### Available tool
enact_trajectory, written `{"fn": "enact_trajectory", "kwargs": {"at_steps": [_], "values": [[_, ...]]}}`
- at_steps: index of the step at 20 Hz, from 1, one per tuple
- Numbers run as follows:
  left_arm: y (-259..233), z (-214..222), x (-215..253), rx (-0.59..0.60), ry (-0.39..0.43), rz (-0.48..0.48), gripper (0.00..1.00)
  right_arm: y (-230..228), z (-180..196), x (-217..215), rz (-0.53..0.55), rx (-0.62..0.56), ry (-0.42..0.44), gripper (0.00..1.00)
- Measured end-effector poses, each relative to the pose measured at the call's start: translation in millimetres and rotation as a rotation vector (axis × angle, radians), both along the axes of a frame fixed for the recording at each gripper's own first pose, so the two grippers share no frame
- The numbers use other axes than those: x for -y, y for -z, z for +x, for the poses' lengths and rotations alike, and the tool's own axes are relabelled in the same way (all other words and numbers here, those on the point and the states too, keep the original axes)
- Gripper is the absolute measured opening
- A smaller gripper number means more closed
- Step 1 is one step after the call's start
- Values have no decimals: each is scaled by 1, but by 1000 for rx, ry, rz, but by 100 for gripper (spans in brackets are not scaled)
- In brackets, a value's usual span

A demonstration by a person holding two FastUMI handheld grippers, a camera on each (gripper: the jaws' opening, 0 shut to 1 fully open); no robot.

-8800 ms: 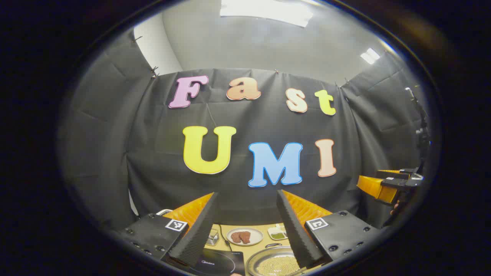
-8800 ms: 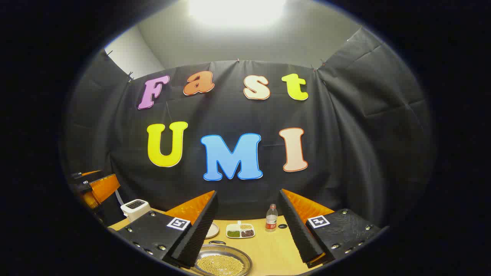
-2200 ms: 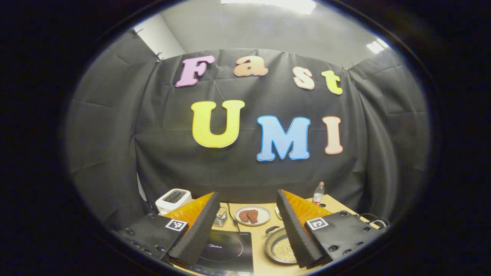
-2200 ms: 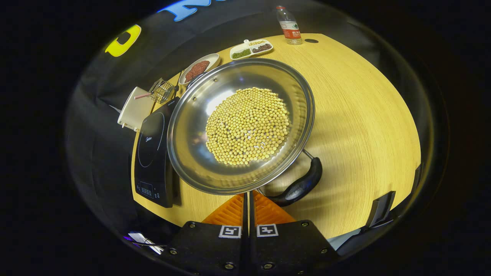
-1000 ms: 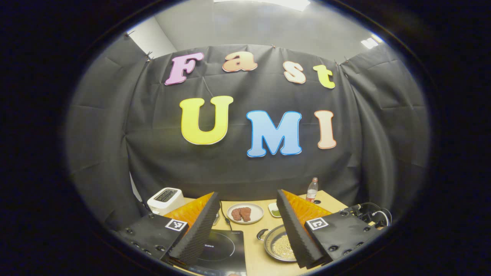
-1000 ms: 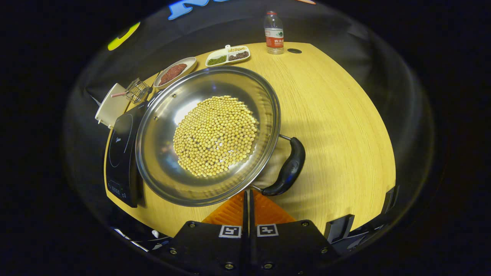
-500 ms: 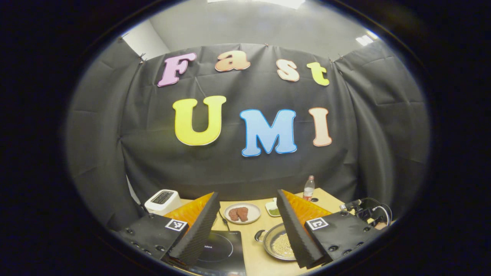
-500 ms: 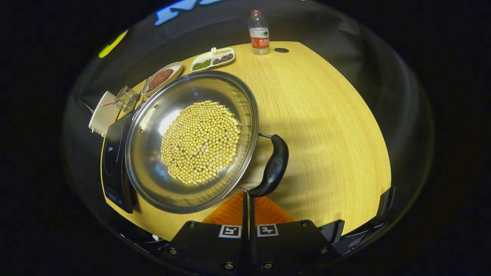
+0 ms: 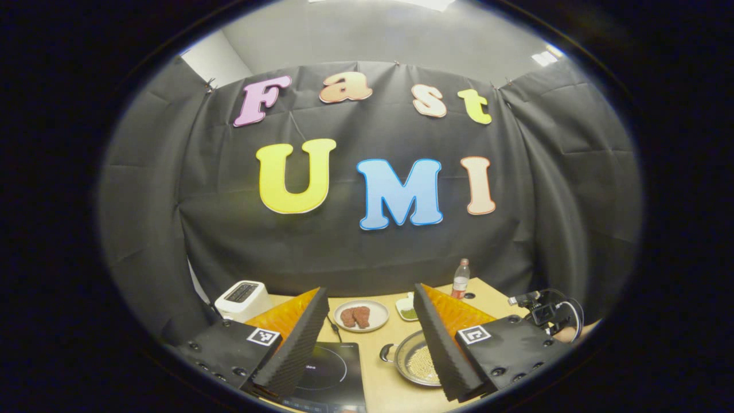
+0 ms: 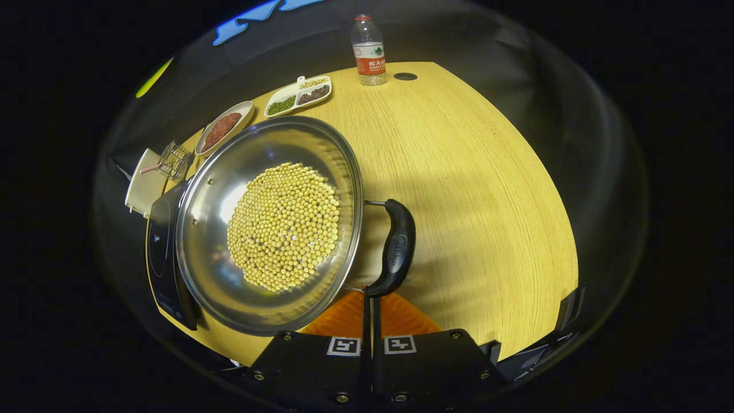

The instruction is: First push the handle of the pot to place it horizontally, then grasp the pot with both hands and set it on the induction cooktop.

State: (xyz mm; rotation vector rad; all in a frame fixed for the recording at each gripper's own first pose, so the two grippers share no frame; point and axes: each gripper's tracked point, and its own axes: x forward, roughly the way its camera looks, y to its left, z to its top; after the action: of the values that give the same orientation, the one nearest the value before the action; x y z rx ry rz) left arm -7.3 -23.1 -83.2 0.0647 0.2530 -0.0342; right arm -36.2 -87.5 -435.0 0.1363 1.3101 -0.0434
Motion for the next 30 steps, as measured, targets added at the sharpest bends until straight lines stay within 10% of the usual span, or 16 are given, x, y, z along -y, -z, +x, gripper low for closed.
{"fn": "enact_trajectory", "kwargs": {"at_steps": [22, 24, 27, 30], "values": [[79, 32, 7, -154, 24, -24, 97, 13, 49, 41, -107, 9, -22, 2], [106, 32, 11, -205, 38, -43, 97, 2, 46, 52, -119, 51, 0, 13], [144, 34, 20, -280, 67, -61, 95, -14, 42, 59, -95, 145, 33, 75], [186, 36, 26, -358, 92, -55, 95, -34, 43, 54, -40, 249, 65, 83]]}}
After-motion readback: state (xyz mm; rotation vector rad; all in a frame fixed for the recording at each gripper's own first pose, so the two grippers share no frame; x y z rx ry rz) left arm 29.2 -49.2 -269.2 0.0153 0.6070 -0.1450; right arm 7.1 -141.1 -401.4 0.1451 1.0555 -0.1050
